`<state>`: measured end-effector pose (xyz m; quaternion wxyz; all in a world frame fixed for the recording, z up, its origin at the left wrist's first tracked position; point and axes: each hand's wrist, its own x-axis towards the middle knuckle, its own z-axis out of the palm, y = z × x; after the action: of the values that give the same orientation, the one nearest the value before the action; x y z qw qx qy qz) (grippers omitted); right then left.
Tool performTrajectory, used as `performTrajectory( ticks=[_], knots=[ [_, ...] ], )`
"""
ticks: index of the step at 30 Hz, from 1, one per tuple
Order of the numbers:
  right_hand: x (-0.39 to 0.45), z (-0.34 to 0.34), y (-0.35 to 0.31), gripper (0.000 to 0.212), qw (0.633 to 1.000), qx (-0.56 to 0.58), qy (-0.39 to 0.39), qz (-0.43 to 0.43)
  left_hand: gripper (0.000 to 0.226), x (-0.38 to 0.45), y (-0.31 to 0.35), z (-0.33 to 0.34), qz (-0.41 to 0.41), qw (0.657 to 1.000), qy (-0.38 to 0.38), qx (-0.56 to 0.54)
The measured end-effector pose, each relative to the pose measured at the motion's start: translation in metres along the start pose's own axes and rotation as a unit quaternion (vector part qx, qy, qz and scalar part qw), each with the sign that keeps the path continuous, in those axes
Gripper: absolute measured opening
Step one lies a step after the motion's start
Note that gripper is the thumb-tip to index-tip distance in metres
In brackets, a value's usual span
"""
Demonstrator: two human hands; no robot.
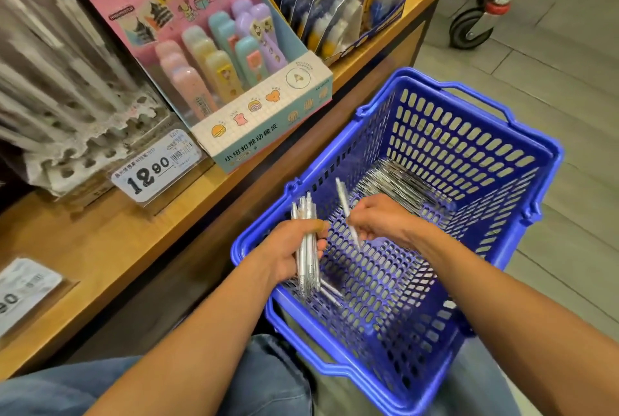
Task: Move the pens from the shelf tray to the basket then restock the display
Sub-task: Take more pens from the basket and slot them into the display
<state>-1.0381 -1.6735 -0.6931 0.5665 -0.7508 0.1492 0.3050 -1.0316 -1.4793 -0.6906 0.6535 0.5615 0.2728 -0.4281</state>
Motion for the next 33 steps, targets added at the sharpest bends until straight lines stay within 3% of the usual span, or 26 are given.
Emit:
performTrajectory(
  ticks=[2,6,10,13,15,16,18,20,27,33],
  knots=[
    [-0.018,0.017,-0.013,0.007,0.999,0.032,-0.038,-0.019,0.009,-0.002,0.001,0.003,0.003,0.999,-0.024,-0.021],
    [-0.031,0.052,-0.015,0.011,0.997,0.049,-0.027,-0.048,0.032,-0.009,0.001,0.006,0.009,0.996,-0.080,-0.043],
    [-0.022,0.047,-0.007,0.011,0.992,0.085,-0.072,-0.055,0.031,-0.003,-0.001,0.001,0.006,0.999,-0.031,-0.015],
    [-0.005,0.026,0.010,0.001,0.980,0.124,-0.153,-0.016,0.008,0.002,-0.002,0.001,0.018,1.000,0.010,0.017],
    [0.014,0.023,0.030,0.006,0.989,0.050,-0.136,0.032,0.003,0.004,-0.002,0.001,0.011,0.999,0.032,0.032],
    [0.023,0.028,0.043,0.006,0.991,-0.053,-0.115,0.046,0.004,0.005,-0.003,0.001,0.005,0.999,0.038,0.037],
    [0.040,0.051,0.071,0.010,0.953,-0.287,-0.085,0.047,0.006,0.007,-0.003,0.000,0.000,0.998,0.044,0.040],
    [0.050,0.078,0.093,0.017,0.914,-0.397,-0.065,0.040,0.006,0.007,-0.004,-0.001,0.004,0.998,0.047,0.038],
    [0.059,0.115,0.122,0.025,0.845,-0.528,-0.085,0.022,0.009,0.009,-0.005,-0.004,0.008,0.999,0.041,0.035],
    [0.052,0.086,0.106,0.017,0.890,-0.427,-0.086,0.134,0.007,0.009,-0.005,-0.007,-0.003,0.998,0.028,0.051]
  ],
)
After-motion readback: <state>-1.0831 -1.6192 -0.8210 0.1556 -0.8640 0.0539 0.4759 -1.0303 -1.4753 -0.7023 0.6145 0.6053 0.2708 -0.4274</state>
